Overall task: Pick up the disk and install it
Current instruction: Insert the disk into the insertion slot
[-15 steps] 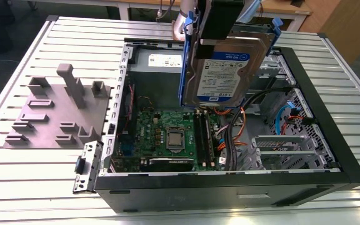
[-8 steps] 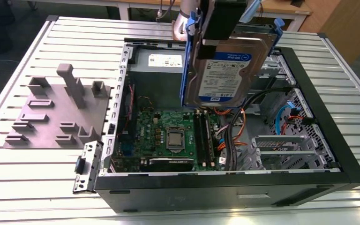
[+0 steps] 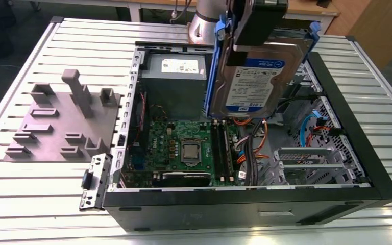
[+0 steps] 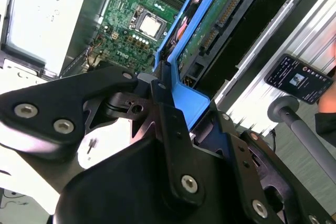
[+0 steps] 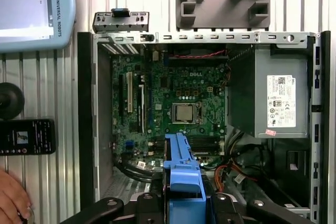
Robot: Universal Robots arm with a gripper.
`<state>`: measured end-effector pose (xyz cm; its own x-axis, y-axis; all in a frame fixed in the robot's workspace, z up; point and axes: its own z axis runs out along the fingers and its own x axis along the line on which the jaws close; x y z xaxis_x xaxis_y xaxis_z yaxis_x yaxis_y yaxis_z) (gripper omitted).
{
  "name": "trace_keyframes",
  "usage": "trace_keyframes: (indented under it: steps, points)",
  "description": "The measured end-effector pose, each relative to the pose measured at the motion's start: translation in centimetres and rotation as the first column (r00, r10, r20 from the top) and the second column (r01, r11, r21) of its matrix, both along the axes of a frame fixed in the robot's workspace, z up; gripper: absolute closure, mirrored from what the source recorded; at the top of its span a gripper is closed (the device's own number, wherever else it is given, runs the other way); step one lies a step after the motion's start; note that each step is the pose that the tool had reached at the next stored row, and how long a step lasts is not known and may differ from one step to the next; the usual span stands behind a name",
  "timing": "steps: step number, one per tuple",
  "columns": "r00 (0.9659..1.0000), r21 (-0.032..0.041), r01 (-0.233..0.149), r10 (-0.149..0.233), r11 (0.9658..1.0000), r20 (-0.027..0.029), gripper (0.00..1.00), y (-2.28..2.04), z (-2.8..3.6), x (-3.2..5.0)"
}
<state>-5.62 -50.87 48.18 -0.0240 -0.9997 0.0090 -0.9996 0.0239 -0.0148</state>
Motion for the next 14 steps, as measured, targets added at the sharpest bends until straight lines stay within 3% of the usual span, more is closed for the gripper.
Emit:
trace_keyframes:
  steps: [9,14]
  points:
    - [1.0000,0.0000,0.000,0.000,1.0000,0.0000,0.64,-1.48,-0.05,0.01]
    - [1.0000,0.0000,0.000,0.000,1.0000,0.0000,0.64,-1.56,-0.05,0.02]
